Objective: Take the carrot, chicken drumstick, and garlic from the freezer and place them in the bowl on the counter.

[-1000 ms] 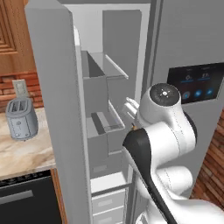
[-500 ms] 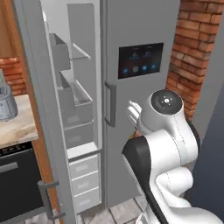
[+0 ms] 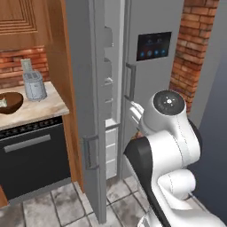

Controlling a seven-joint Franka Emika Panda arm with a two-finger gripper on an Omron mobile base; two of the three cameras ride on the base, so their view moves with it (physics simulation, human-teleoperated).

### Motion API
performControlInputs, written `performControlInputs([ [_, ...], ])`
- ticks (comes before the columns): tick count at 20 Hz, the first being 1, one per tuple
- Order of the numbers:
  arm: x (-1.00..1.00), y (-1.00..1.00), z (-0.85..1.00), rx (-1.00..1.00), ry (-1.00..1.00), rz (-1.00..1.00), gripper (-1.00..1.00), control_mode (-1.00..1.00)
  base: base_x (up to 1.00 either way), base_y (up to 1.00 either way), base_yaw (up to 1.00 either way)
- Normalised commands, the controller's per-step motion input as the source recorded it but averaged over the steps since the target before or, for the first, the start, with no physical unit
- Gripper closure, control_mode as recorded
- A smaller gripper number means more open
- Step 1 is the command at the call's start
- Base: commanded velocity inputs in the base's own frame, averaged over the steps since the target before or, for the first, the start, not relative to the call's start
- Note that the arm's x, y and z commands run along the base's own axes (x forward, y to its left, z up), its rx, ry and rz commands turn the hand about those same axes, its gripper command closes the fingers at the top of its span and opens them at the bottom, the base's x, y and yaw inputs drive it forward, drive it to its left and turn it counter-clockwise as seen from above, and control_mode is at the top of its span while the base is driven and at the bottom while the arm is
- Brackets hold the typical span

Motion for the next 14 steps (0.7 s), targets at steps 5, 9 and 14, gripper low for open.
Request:
performControlInputs([
  [5,0.00,0.00,0.00,0.00,0.00,0.00,1.00,1.00,-0.71,1.00,0.00],
  [9,0.00,0.00,0.00,0.00,0.00,0.00,1.00,1.00,-0.02,1.00,-0.01],
  [14,0.00,0.00,0.00,0.00,0.00,0.00,1.00,1.00,0.50,1.00,-0.02],
])
